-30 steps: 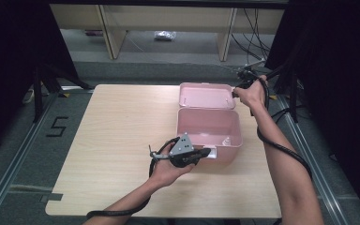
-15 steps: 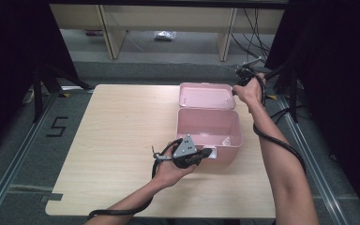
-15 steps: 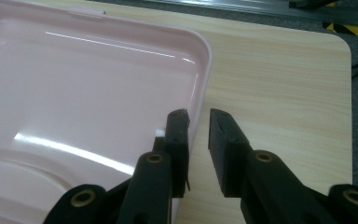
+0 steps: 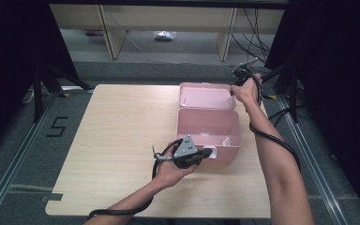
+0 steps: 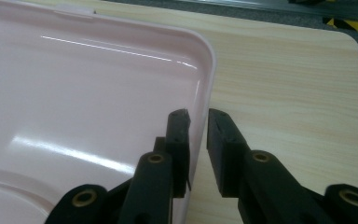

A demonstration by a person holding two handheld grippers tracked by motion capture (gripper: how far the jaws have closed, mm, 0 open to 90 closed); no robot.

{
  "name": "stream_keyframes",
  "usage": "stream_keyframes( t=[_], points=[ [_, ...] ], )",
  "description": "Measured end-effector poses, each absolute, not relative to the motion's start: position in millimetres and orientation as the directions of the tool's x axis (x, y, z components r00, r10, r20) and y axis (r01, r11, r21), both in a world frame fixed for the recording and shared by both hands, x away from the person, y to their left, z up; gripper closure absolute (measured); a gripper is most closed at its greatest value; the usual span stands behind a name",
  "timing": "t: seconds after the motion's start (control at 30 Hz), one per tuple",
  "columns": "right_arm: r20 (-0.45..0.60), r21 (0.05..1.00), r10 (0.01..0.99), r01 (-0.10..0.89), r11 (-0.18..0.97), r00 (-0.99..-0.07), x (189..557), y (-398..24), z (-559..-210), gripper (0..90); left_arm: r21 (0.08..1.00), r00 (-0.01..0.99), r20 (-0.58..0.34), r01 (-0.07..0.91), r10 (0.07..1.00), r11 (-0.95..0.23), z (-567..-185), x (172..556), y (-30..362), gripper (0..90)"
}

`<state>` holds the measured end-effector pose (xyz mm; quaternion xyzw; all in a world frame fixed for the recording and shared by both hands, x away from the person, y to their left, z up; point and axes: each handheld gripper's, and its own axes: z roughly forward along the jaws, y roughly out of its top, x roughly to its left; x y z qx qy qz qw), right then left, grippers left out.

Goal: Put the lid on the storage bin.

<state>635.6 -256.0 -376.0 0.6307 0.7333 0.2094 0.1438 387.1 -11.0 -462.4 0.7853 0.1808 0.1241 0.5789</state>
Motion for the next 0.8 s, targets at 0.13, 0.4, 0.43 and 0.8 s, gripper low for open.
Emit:
stream_keyframes(
  t=[0.13, 0.4, 0.43, 0.8],
  points=[
    [0.057, 0.482, 0.987, 0.870, 0.106, -0.152, 637, -253, -378, 79.5, 0.954, 0.904, -0.016, 0.142, 0.427, -0.265, -462, 387, -11, 90.0],
    [0.052, 0.478, 0.988, 0.872, 0.101, -0.143, 643, -254, -383, 79.7, 0.954, 0.905, -0.017, 0.142, 0.424, -0.266, -462, 388, -11, 90.0],
    [0.063, 0.472, 0.990, 0.878, 0.082, -0.126, 643, -253, -383, 79.7, 0.954, 0.905, -0.017, 0.142, 0.425, -0.264, -462, 388, -11, 90.0],
    [0.043, 0.462, 0.992, 0.882, 0.089, -0.122, 645, -253, -388, 80.7, 0.953, 0.906, -0.018, 0.143, 0.424, -0.266, -462, 388, -11, 90.0]
  ],
)
